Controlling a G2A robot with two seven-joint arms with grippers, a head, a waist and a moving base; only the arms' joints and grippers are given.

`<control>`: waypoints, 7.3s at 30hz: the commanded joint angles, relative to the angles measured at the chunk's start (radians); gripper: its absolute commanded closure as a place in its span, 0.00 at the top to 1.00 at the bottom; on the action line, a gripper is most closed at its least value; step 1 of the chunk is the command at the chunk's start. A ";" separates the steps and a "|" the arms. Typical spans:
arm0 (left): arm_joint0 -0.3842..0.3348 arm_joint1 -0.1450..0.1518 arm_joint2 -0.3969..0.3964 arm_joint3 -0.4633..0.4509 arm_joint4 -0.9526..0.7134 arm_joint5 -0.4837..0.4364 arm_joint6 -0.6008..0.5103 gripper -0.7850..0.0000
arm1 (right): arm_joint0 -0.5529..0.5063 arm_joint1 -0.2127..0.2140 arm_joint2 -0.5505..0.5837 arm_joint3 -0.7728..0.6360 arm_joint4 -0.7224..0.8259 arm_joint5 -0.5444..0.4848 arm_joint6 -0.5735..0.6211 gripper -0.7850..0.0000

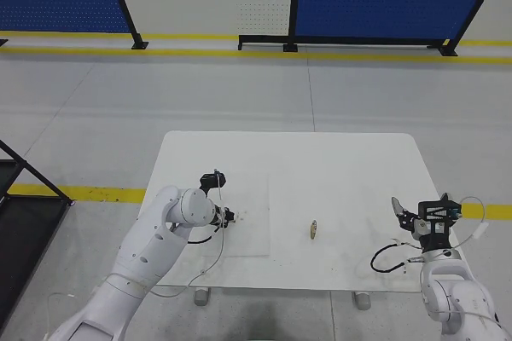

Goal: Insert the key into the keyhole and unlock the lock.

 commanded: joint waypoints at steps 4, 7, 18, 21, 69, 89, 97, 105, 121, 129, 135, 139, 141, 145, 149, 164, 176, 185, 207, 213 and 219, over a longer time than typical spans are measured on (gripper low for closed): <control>-0.003 0.001 0.000 0.002 -0.013 0.001 -0.003 0.09 | 0.000 0.000 0.000 0.000 0.000 0.000 0.000 1.00; -0.003 0.001 -0.002 0.003 -0.021 0.003 -0.003 0.08 | 0.000 0.000 0.000 0.000 0.000 0.000 0.000 1.00; -0.006 0.005 0.000 -0.014 -0.001 0.010 0.009 0.00 | 0.000 0.000 0.000 0.000 0.000 0.000 0.000 1.00; 0.007 0.008 -0.001 -0.070 0.019 0.021 0.010 0.00 | 0.000 0.000 0.000 0.000 0.000 0.000 0.000 1.00; 0.190 0.077 -0.422 0.036 -1.125 -0.497 -0.207 0.00 | 0.000 0.000 0.000 0.000 0.000 0.000 0.000 1.00; 0.197 0.084 -0.423 0.034 -1.308 -0.524 -0.249 0.00 | 0.000 0.000 0.000 0.000 0.000 0.000 0.000 1.00; 0.197 0.084 -0.423 0.034 -1.308 -0.524 -0.249 0.00 | -0.002 0.000 -0.004 0.003 -0.001 -0.004 0.005 1.00; 0.197 0.084 -0.423 0.034 -1.308 -0.524 -0.249 0.00 | 0.009 -0.009 -0.134 -0.077 -0.100 -0.029 0.183 1.00; 0.197 0.084 -0.423 0.034 -1.308 -0.524 -0.249 0.00 | 0.267 -0.025 -0.280 -0.297 0.212 -0.101 1.051 1.00; 0.197 0.084 -0.423 0.034 -1.308 -0.524 -0.249 0.00 | 0.509 -0.051 -0.420 -0.184 0.305 0.064 1.376 1.00; 0.197 0.084 -0.423 0.034 -1.308 -0.524 -0.249 0.00 | 0.653 -0.075 -0.506 -0.041 0.337 0.196 1.479 1.00; 0.197 0.084 -0.423 0.034 -1.308 -0.524 -0.249 0.00 | 0.712 -0.088 -0.567 0.043 0.304 0.245 1.500 1.00; 0.197 0.084 -0.423 0.034 -1.308 -0.524 -0.249 0.00 | 0.733 -0.093 -0.599 0.086 0.259 0.263 1.501 1.00; 0.197 0.084 -0.423 0.034 -1.308 -0.524 -0.249 0.00 | 0.748 -0.100 -0.614 0.118 0.257 0.290 1.495 1.00; 0.197 0.084 -0.423 0.034 -1.308 -0.524 -0.249 0.00 | 0.748 -0.100 -0.614 0.118 0.257 0.290 1.495 1.00; 0.197 0.084 -0.423 0.034 -1.308 -0.524 -0.249 0.00 | 0.764 -0.109 -0.629 0.170 0.329 0.279 1.536 1.00; 0.197 0.084 -0.423 0.034 -1.308 -0.524 -0.249 0.00 | 0.950 -0.154 -0.744 0.454 0.484 0.284 1.536 1.00; 0.197 0.084 -0.423 0.034 -1.308 -0.524 -0.249 0.00 | 1.018 -0.188 -0.808 0.621 0.494 0.285 1.536 1.00; 0.197 0.084 -0.423 0.034 -1.308 -0.524 -0.249 0.00 | 0.994 -0.216 -0.839 0.645 0.478 0.300 1.520 1.00; 0.197 0.084 -0.423 0.034 -1.308 -0.524 -0.249 0.00 | 0.971 -0.215 -0.829 0.622 0.454 0.302 1.519 1.00; 0.197 0.084 -0.423 0.034 -1.308 -0.524 -0.249 0.00 | 0.951 -0.216 -0.816 0.602 0.422 0.291 1.529 1.00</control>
